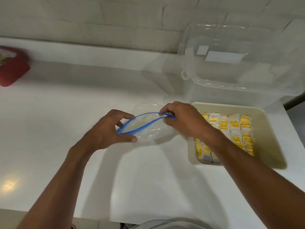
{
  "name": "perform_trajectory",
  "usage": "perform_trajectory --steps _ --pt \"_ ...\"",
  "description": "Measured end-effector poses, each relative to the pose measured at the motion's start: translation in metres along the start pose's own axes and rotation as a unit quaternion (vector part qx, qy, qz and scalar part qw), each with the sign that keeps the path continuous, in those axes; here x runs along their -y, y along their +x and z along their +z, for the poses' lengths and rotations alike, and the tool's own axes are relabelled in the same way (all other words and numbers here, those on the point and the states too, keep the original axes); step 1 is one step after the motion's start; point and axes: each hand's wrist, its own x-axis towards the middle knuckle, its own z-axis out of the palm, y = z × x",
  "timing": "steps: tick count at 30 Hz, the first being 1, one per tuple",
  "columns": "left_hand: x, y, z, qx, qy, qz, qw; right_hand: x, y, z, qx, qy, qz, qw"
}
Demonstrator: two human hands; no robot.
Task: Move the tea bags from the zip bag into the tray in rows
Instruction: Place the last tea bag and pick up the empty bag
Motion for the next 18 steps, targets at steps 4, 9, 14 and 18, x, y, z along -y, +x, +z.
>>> perform_trajectory --steps 4,9,14,18 --pt "-0.015 0.004 -0.012 -0.078 -0.109 0.005 0.991 -0.004 -0.003 -0.038 0.007 0.075 0.023 0.997" --pt "-0.033 0.012 -0.010 -0.141 0.027 0.049 0.988 0.001 -0.004 -0.043 -0.065 0.049 0.022 0.996" --pt "-0.034 0.015 -0.008 -0.215 -0.101 -0.009 0.971 -0.006 -0.006 -0.044 -0.096 0.204 0.065 0.972" --pt "-0.054 0.014 0.009 -0.165 -0.371 -0.043 0.913 0.003 -0.013 -0.029 -0.090 0.415 0.100 0.900"
